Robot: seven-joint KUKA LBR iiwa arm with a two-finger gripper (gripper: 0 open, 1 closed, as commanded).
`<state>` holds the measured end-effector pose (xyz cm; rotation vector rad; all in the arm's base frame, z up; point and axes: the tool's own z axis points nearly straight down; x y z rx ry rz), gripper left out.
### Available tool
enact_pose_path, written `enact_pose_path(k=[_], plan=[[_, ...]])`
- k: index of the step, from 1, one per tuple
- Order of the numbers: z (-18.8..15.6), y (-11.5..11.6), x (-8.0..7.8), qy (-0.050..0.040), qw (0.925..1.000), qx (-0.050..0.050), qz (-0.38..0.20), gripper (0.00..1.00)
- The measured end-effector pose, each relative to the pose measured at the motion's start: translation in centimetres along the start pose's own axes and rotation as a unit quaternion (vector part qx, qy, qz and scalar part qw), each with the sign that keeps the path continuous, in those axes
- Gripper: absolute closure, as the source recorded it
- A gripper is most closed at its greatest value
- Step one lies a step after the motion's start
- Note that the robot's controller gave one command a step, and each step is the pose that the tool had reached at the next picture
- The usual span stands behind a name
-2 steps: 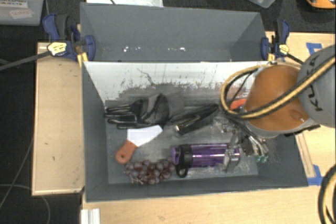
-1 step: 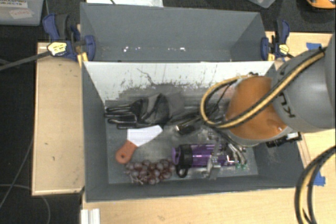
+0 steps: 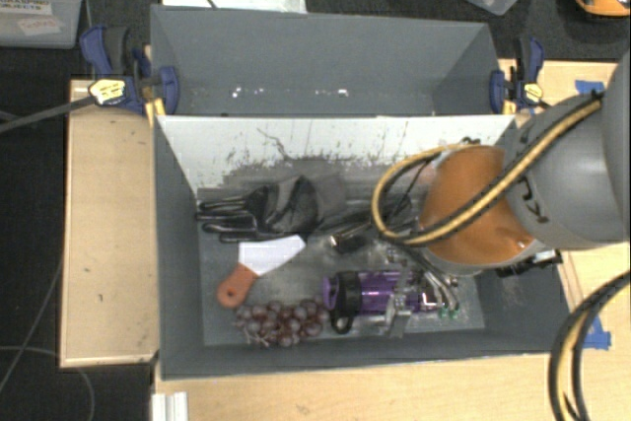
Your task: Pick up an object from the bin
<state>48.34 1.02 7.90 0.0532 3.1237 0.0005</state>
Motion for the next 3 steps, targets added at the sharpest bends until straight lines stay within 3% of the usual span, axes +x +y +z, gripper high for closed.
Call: enact_pose_path(k=[1,2,3], plan=[[0.9,1.4,-1.4,0.0012,0.9949,0.0,-0.101,0.0],[0.0,1.3,0.7,0.0,1.0,0.0,-0.008,0.0],[0.9,3.2,0.1,-0.0011,0.9948,-0.001,-0.102,0.0]])
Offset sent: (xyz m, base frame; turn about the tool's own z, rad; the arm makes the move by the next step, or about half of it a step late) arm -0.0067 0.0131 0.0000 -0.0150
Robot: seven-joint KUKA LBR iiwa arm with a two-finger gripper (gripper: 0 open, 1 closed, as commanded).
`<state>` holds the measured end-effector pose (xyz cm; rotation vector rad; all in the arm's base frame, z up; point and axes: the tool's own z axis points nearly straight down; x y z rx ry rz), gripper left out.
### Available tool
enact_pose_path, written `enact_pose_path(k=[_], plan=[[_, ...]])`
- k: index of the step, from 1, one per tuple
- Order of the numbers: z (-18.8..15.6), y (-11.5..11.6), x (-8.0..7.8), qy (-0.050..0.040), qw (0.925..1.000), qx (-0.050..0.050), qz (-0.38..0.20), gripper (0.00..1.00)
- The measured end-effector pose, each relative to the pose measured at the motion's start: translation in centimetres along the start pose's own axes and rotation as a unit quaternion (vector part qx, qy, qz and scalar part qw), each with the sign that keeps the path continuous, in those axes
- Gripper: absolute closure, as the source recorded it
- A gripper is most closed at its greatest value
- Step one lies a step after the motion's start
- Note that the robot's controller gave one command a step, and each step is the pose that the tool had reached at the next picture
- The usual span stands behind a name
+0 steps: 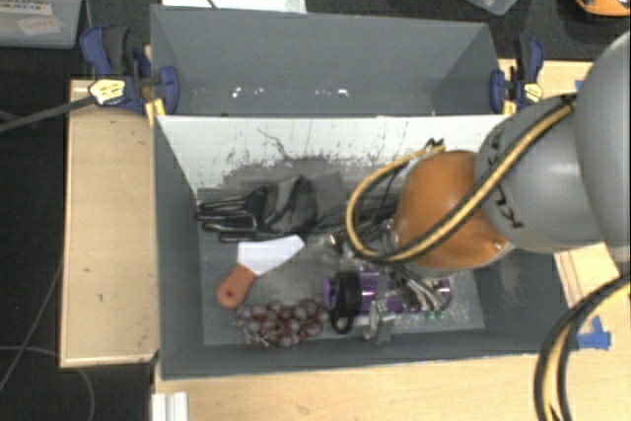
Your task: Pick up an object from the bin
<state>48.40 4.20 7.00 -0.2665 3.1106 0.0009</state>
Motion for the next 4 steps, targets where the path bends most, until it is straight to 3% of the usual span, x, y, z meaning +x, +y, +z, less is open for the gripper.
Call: enact_pose_path(k=[1,2,3,4], plan=[[0.0,-0.9,0.2,-0.0002,0.9946,0.001,0.104,0.0],[0.0,1.0,0.1,0.0001,1.0,0.0,-0.003,0.0],[0.0,0.3,0.4,0.0015,0.9957,0.001,0.092,0.0],[0.0,1.3,-0.3,-0.0014,0.9995,0.0,0.03,0.0]])
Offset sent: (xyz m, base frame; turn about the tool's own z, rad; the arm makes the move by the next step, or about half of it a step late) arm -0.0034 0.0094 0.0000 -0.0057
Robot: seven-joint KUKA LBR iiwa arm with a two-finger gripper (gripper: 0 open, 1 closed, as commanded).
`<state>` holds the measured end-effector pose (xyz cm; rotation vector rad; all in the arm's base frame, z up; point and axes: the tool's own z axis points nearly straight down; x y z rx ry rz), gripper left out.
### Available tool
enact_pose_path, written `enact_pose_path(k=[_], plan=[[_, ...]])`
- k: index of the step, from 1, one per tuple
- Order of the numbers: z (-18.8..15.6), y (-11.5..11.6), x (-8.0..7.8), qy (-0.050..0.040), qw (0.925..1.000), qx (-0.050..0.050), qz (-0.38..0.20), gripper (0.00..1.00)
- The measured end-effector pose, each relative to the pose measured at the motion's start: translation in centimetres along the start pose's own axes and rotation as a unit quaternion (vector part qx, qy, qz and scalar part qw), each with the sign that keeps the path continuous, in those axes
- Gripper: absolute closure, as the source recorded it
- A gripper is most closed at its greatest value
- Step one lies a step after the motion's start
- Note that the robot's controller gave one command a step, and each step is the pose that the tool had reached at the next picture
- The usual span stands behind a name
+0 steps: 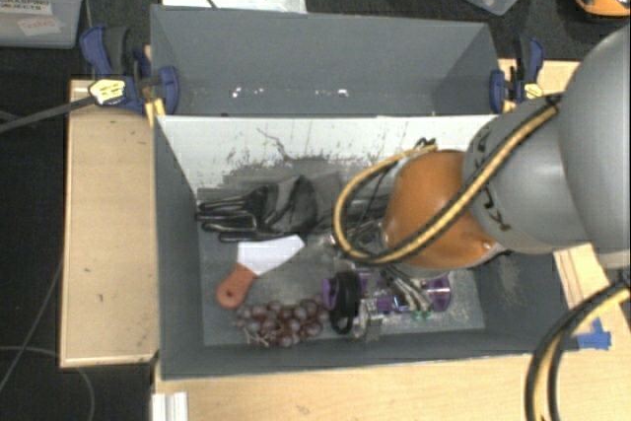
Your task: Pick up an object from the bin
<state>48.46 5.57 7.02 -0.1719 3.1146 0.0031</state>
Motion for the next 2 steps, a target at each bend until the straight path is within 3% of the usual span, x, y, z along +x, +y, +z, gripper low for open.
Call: enact_pose_path(k=[1,2], plan=[[0.06,1.45,-0.73,0.0019,0.9976,0.001,0.069,0.0],[-0.03,2.22,-0.76,-0.0016,1.0,0.0,-0.008,1.0]])
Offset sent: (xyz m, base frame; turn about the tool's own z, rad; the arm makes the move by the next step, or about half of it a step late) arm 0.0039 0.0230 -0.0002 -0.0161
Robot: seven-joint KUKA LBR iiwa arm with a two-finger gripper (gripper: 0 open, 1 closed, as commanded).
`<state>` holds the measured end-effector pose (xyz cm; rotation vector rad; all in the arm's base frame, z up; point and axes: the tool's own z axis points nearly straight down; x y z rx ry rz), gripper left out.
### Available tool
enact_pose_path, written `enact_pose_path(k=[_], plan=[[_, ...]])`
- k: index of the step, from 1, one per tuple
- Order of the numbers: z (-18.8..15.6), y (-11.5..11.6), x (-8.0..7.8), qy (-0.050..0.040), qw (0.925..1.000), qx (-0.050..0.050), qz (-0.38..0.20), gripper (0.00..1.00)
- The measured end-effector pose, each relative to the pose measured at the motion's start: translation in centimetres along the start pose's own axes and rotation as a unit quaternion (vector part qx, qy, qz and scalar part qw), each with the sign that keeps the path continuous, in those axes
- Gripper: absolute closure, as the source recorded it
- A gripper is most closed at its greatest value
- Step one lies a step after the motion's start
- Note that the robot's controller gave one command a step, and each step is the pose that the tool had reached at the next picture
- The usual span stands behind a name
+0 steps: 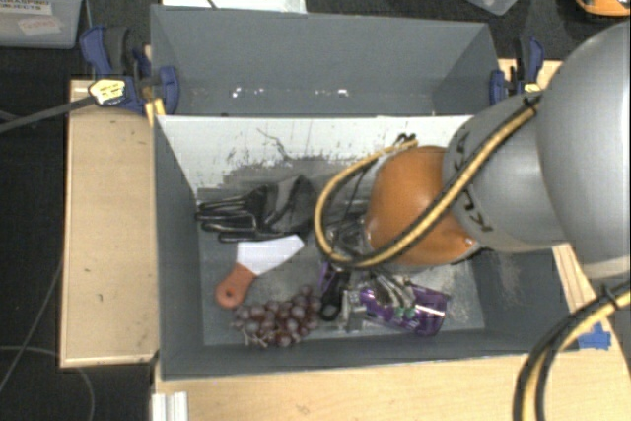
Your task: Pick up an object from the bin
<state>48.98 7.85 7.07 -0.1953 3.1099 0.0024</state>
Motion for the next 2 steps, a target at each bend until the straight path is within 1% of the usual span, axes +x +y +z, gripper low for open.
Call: enact_pose_path(k=[1,2], plan=[[0.03,0.02,0.06,0.0008,1.0,0.0,0.0,0.0],[0.02,0.01,0.04,0.0005,1.0,0.0,0.0,1.0]])
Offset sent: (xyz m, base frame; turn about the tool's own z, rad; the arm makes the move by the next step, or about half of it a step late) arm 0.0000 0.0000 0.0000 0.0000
